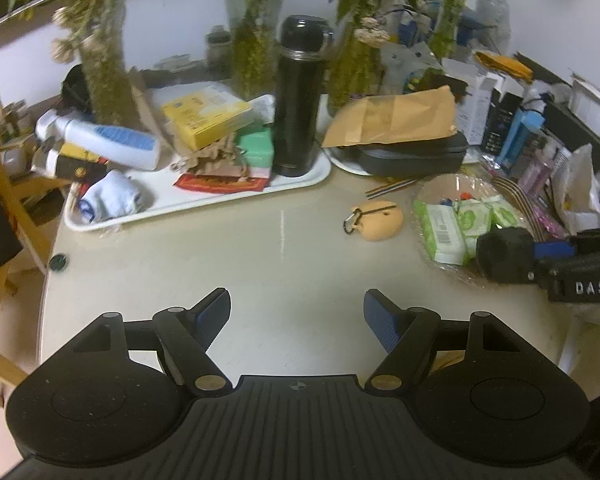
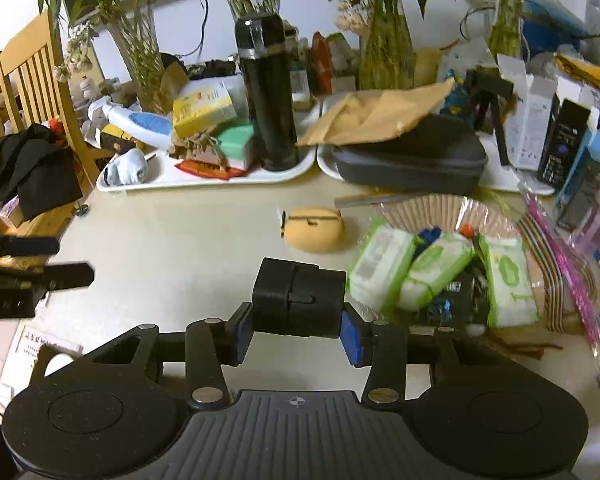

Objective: Organize rigid objects
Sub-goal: 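Lower the left gripper onto the yellow bear-shaped pouch and close it while right holds the cap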

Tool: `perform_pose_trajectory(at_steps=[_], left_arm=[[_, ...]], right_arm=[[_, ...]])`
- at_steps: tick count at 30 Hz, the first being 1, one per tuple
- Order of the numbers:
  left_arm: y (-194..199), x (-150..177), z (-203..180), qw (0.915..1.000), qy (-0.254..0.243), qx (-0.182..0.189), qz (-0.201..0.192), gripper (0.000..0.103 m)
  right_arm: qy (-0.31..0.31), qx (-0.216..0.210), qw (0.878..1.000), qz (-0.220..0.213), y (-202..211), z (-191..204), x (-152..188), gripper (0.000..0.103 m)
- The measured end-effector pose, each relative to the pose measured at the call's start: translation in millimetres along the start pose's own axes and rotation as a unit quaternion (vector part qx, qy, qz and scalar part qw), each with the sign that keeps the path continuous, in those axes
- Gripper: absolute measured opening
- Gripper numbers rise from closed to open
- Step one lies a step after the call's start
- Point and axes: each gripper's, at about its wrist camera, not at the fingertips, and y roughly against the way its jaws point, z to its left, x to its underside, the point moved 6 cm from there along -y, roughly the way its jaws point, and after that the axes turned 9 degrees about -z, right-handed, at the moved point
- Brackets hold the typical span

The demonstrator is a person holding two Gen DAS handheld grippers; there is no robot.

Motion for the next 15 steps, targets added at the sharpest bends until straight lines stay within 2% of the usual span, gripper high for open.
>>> perform_pose_trajectory(at_steps=[15], left_arm=[[-67.2, -23.7, -48.6, 0.9972, -0.062, 0.041, 0.008, 0.073]], right_arm=[[-0.023, 0.025, 0.998, 0.054, 8.3, -32.5, 49.1, 0.048]])
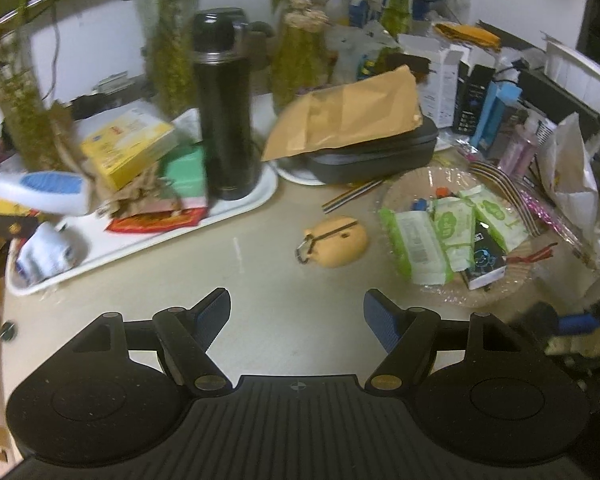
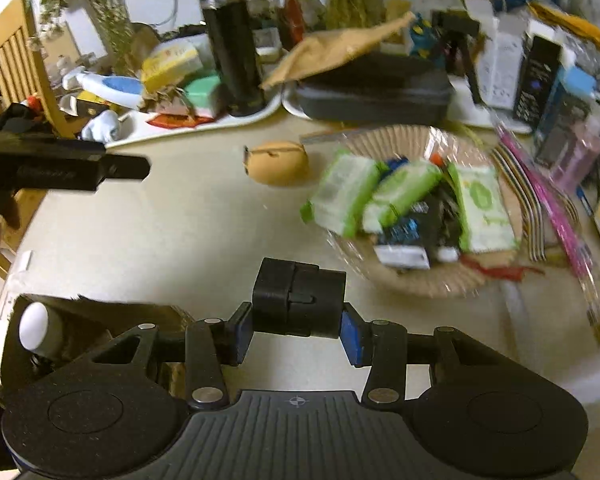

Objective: Organize rigid objects
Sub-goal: 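Lower the left gripper onto the yellow bear-shaped pouch and close it while right holds the cap, then carry the pouch with the left gripper toward the box while right carries the cap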

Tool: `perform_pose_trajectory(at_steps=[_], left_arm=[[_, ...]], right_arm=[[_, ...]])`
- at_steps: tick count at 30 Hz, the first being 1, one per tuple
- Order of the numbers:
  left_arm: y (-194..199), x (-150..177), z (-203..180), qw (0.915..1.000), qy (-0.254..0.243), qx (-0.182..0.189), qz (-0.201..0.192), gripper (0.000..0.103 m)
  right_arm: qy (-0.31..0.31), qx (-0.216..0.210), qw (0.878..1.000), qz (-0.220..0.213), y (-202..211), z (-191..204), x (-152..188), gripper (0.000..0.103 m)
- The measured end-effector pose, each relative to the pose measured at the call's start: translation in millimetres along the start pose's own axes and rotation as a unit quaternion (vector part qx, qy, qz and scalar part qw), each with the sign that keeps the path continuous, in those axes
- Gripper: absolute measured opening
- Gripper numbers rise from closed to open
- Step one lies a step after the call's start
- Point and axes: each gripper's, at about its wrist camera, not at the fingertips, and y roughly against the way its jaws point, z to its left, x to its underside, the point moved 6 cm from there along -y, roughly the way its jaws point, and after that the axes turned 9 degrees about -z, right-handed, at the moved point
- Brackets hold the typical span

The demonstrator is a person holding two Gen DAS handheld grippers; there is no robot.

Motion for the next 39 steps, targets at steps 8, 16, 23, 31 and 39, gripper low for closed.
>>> perform_pose_trajectory(at_steps=[8, 16, 23, 31, 39], left_arm=[[-50.8, -8.4, -19.5, 0.9996, -0.027, 0.002, 0.000, 0.073], [-109.0, -10.8, -18.8, 0.9994, 0.030, -0.003, 0.016, 0.073], [-151.9, -12.5, -27.1, 0.9980, 0.053, -0.008, 0.034, 0.074], [-171.0, -11.0, -29.4, 0.9966, 0.057, -0.039, 0.044, 0.073], [-160.5, -12.2, -27.9, 0.9966, 0.057, -0.037, 0.047, 0.072]], right_arm=[[-0.035, 0.022, 0.999, 0.027, 6.2, -22.9, 20.0, 0.048], [-0.072, 0.027, 0.996, 0.045, 12.6, -37.4, 37.6, 0.048], [-0.078, 0.015, 0.996, 0.050, 11.6, -34.9, 40.9, 0.048], [-0.080, 0.008, 0.995, 0.050, 8.1, -32.2, 40.2, 0.048], [-0.080, 0.013, 0.995, 0.049, 7.6, -31.6, 38.7, 0.048]])
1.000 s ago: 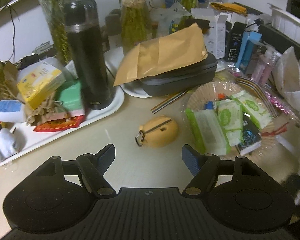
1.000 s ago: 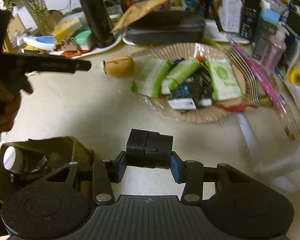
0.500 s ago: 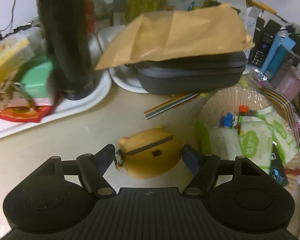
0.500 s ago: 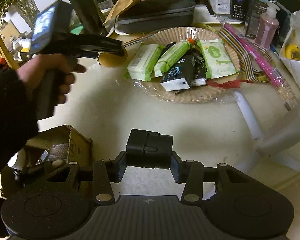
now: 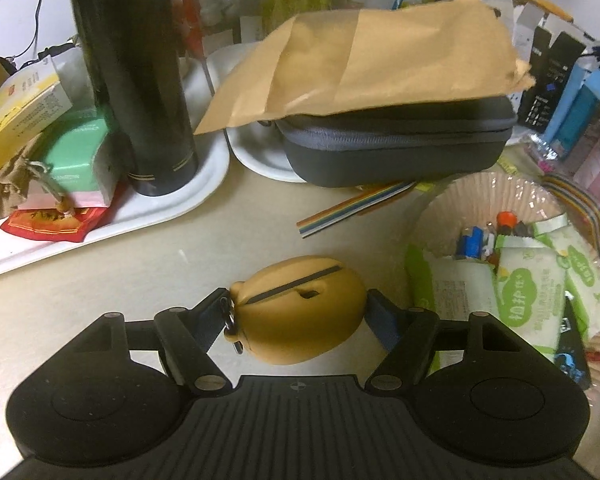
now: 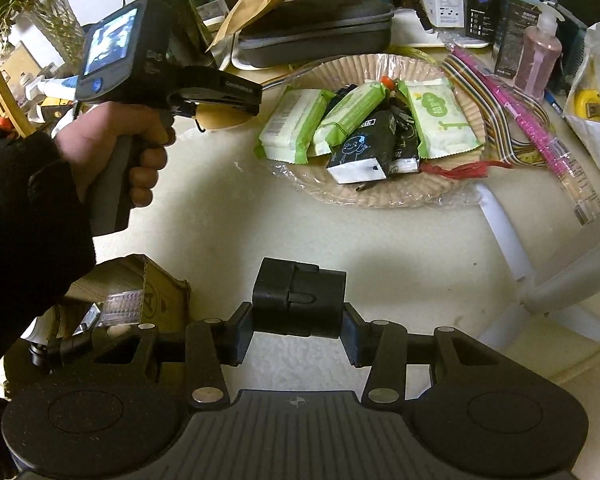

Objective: Organize rigid objects
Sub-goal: 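Carry the pouch with the left gripper toward the box while right carries the cap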

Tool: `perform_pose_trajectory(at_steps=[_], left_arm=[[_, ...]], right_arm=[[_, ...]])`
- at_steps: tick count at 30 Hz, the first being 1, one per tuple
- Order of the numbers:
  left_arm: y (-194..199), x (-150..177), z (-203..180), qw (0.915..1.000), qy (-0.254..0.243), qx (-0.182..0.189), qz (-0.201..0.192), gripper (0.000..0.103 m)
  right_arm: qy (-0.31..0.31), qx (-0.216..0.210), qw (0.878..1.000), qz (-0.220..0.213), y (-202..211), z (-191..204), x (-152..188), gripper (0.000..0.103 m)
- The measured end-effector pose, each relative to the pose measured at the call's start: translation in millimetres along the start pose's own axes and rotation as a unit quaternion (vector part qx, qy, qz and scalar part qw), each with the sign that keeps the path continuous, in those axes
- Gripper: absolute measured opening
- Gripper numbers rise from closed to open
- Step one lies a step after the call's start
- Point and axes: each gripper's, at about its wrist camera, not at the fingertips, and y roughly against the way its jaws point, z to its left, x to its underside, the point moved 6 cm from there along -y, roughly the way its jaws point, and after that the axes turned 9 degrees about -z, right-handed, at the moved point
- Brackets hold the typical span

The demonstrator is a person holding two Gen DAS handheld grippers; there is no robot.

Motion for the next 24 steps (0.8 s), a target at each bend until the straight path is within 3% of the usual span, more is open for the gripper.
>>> perform_pose_trajectory(at_steps=[13, 24], left_arm=[[53.8, -16.1, 16.0, 0.9994, -0.003, 0.006, -0.034, 0.072], [112.8, -17.1, 43.4, 0.9984, 0.003, -0.002, -0.057, 0.072]], right_arm=[[0.002, 0.017, 1.000, -0.017, -1.9, 5.0, -8.7, 0.048], [0.020, -0.003, 0.999, -0.047, 1.5, 31.3, -24.9, 0.048]])
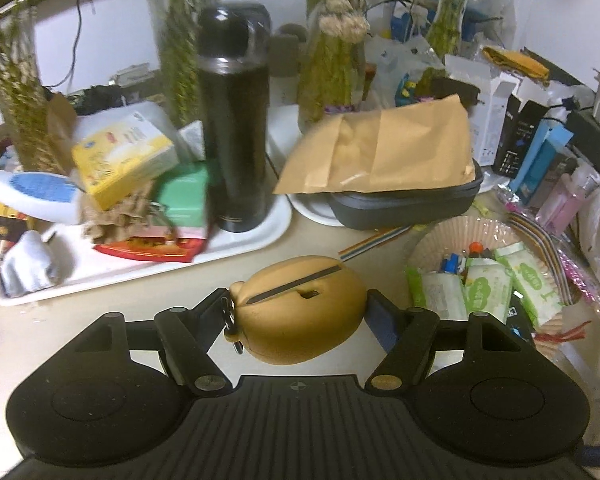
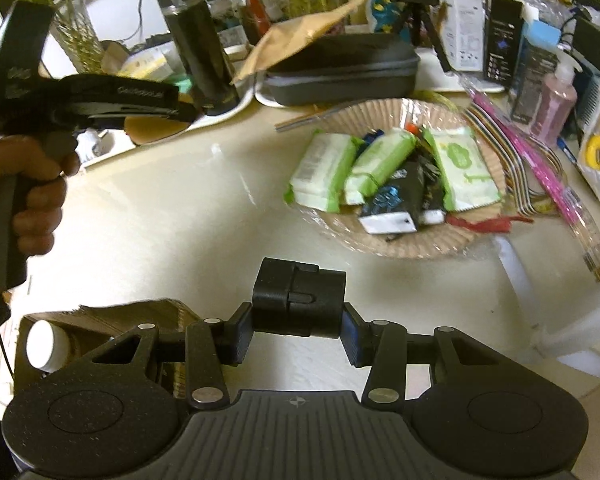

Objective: Organize rigid objects
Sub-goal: 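Carry the pouch with the left gripper toward the box while right carries the cap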

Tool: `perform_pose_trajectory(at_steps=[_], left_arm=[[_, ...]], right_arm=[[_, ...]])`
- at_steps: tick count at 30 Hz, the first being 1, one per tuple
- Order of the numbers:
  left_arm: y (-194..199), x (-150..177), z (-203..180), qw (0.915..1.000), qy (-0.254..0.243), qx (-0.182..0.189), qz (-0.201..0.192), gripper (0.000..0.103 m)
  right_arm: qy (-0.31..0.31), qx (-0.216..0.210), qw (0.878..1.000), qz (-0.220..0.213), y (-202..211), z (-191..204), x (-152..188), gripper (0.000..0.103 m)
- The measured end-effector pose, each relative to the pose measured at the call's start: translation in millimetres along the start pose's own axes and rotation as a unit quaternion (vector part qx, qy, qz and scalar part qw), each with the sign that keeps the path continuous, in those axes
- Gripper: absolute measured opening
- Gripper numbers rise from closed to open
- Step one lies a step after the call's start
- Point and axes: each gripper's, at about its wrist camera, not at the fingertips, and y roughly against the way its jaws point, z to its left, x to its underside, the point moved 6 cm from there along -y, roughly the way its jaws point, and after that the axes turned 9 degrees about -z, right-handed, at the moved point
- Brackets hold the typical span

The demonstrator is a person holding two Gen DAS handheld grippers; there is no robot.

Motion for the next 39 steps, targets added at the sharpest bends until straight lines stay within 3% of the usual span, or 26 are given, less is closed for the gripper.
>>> perform_pose_trajectory(at_steps=[13, 27, 39], left_arm=[[71.0, 4.8, 41.5, 0.9995, 0.020, -0.015, -0.021, 0.072], [155.1, 43.2, 93.0, 0.9962, 0.064, -0.050, -0.031, 0.072], [200.3, 84.0, 92.7, 0.9965, 0.059, -0.054, -0.027, 0.072]], right_arm=[[0.030, -0.026, 0.999, -0.022, 2.2, 50.6, -17.5, 0.048], [0.089, -0.063, 0.994, -0.028, 8.8, 112.1, -12.4, 0.048], [0.117, -0.087, 0.989, -0.017, 17.3, 136.5, -0.1, 0.048]])
